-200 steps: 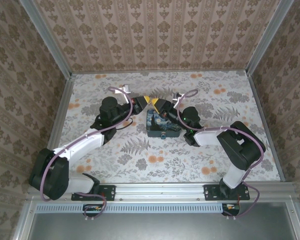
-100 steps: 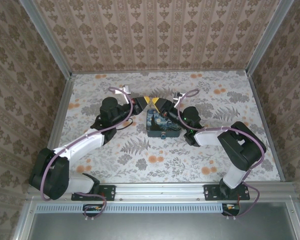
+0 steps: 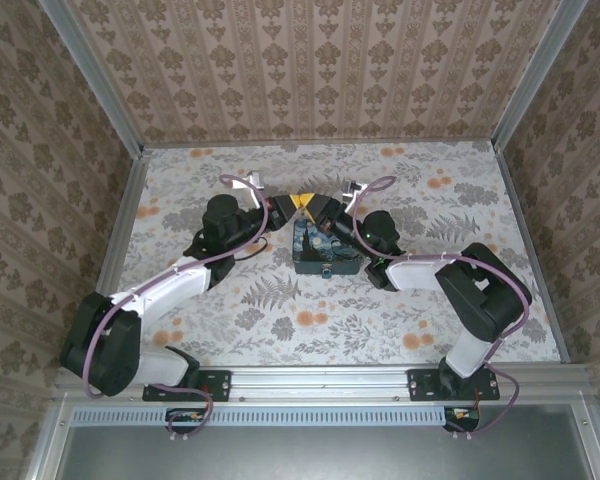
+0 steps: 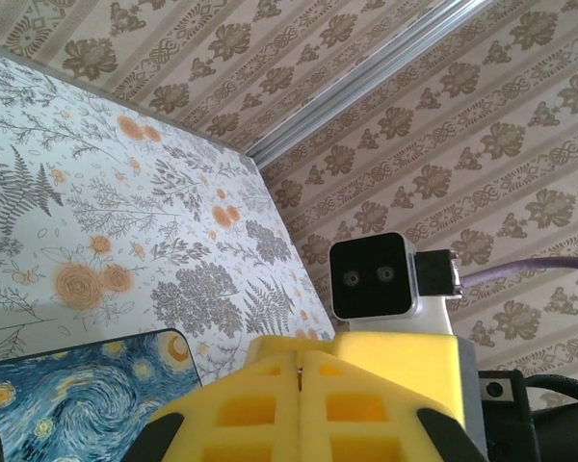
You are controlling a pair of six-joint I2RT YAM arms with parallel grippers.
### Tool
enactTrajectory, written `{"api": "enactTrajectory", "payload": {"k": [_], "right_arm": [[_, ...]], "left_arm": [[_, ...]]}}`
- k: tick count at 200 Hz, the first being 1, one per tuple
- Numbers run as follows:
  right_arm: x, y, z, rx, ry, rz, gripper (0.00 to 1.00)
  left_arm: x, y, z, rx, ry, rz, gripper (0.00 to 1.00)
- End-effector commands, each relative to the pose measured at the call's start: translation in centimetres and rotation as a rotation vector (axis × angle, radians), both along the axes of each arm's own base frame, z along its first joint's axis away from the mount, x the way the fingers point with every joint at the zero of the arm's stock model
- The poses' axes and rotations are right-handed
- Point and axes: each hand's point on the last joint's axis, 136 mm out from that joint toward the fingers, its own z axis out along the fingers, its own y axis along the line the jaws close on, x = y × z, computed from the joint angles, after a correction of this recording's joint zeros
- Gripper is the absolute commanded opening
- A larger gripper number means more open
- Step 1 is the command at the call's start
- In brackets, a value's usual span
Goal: Unlock the padlock with the key
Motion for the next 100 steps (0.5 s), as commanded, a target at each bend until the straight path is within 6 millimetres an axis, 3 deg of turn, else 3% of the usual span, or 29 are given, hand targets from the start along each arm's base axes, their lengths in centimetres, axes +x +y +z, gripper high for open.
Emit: {"api": "enactTrajectory", "payload": {"k": [1,37,100], "right_arm": [[-0.4,0.8,1.7,0.033,-0.062,0.027,0.26],[-0.6,0.6,1.0,0.027,-0.049,0.019,0.18],[-0.8,0.3,0.1,0.015,-0.033,0.014,0.15]], "left_arm": [[0.0,-0.2,0.5,-0.016,-0.026,0.004,0.00],[0.2,-0.1,0.6,-0.016,-0.027,0.014,0.00],[0.4,-0.1,0.7,-0.018,-0.026,0.020,0.00]]}}
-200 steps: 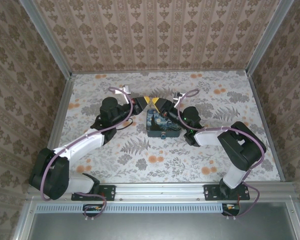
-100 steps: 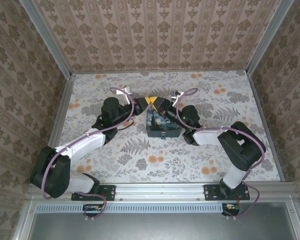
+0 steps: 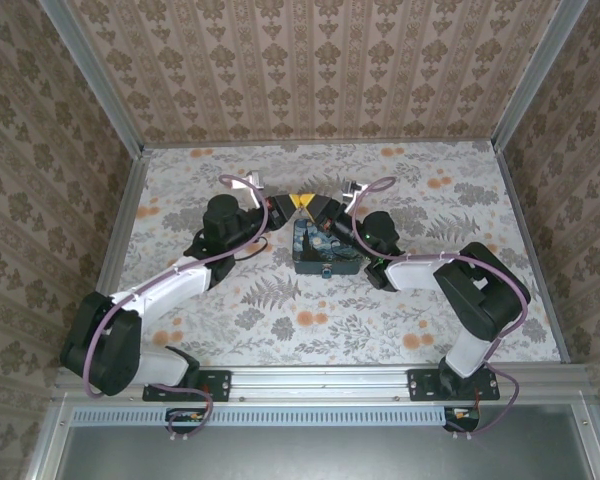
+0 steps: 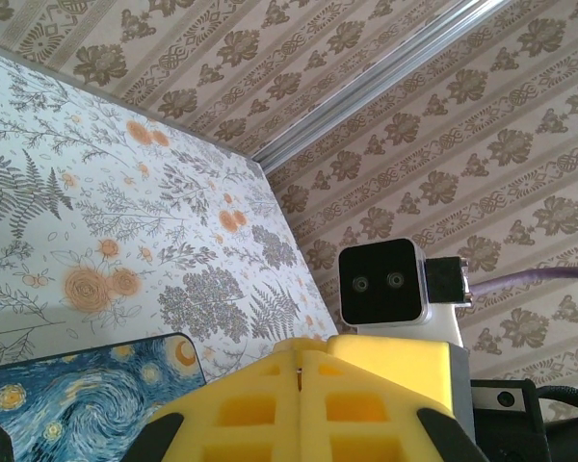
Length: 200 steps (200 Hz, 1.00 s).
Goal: Unlock the padlock with the key
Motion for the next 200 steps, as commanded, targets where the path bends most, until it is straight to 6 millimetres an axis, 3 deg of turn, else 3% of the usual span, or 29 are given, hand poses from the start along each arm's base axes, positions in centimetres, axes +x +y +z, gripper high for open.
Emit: {"api": "enactTrajectory", "payload": {"k": [1,113,200], "right_arm": [[-0.9,0.4,0.2,0.010,-0.030,0.026,0.15],[-1.4,0.1,-1.0,-0.005,-0.009,0.024,0.20],[-1.4,0.2,-0.7,-0.001,-0.014,0.028,0.19]], "left_arm": [[0.1,-0.2,0.7,-0.020,-0.028,0.005,0.00],[0.3,-0.1,0.7,-0.018,-0.028,0.014,0.00],[0.3,0.0,0.5,-0.016,-0.024,0.013,0.00]]}}
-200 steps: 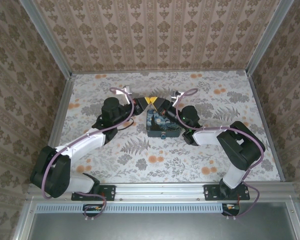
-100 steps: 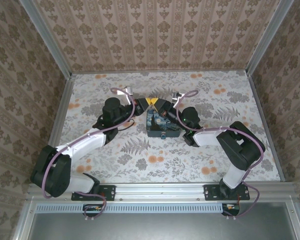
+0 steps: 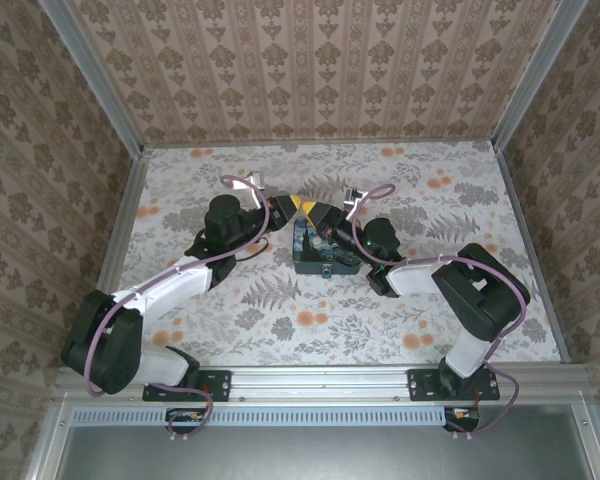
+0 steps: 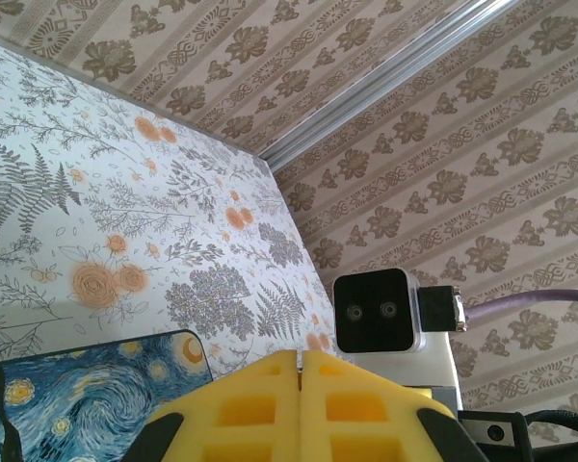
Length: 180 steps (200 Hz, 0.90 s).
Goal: Unlock the padlock with the key
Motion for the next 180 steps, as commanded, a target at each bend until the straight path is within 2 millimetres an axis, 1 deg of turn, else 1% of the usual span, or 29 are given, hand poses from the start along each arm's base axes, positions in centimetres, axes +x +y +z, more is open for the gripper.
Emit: {"api": "enactTrajectory", "payload": {"k": [1,35,91,111,125,170,180], "right_arm": [[-0.6,0.4,1.1,0.015,-0.039,0.027,0.19],[-0.5,1.1,1.9,0.026,-0.056,0.047,0.19],[-0.3,2.0,2.4,0.038,-0.060,0.067,0.17],[-0.2,2.1,2.5,0.040,-0.064,0.069,0.09],[-0.1,2.1,2.4,0.038,-0.063,0.067,0.00],[-0.1,1.7,2.0,0.030,-0.054,0.060,0.00],[-0.2,1.5,1.8,0.026,-0.052,0.059,0.00]], "left_arm": [[0.2,0.1,1.0,-0.025,-0.035,0.006,0.00],[0.1,0.0,0.9,-0.024,-0.034,0.003,0.00],[0.0,-0.2,0.7,-0.020,-0.032,-0.003,0.00],[-0.1,-0.3,0.5,-0.019,-0.030,-0.008,0.00],[-0.1,-0.3,0.4,-0.019,-0.026,-0.010,0.00],[0.0,-0.1,0.3,-0.014,-0.018,0.004,0.00],[0.2,0.2,0.4,-0.017,-0.015,0.012,0.08]]}}
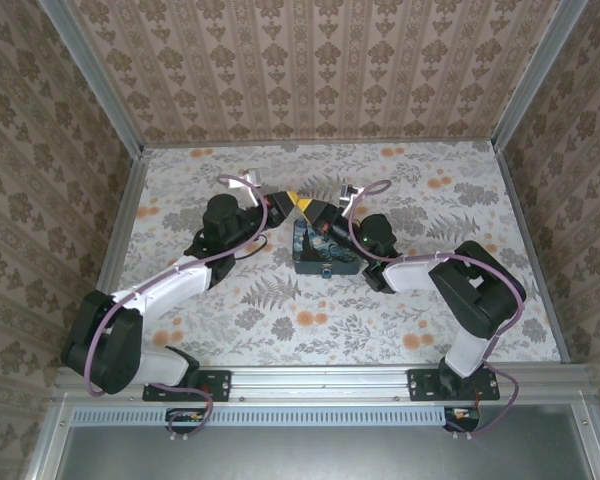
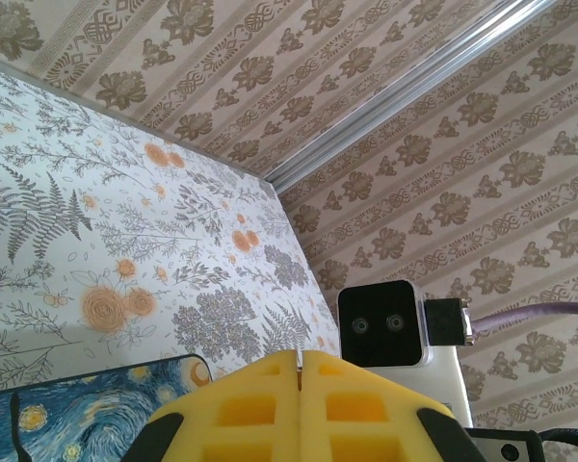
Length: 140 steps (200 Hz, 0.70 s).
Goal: Unlock the padlock with the key
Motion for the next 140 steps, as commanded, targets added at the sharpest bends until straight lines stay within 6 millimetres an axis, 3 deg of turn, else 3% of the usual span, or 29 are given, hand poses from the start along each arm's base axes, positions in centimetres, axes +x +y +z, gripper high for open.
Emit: {"api": "enactTrajectory", "payload": {"k": [1,26,56,93,140], "right_arm": [[-0.6,0.5,0.9,0.011,-0.036,0.033,0.00],[-0.8,0.1,0.6,0.004,-0.033,0.030,0.00],[-1.0,0.0,0.6,0.000,-0.031,0.037,0.00],[-1.0,0.1,0.5,0.004,-0.024,0.047,0.00],[-1.2,0.3,0.7,0.010,-0.023,0.060,0.00]], "left_arm": [[-0.5,-0.4,0.0,-0.008,0.005,-0.031,0.09],[0.1,0.7,0.6,-0.016,0.006,-0.006,0.42],[0.7,1.9,1.1,-0.013,0.007,0.020,0.61],[1.2,2.5,1.2,-0.014,0.018,0.027,0.64],[1.4,2.1,1.4,-0.028,0.016,0.006,0.55]]}}
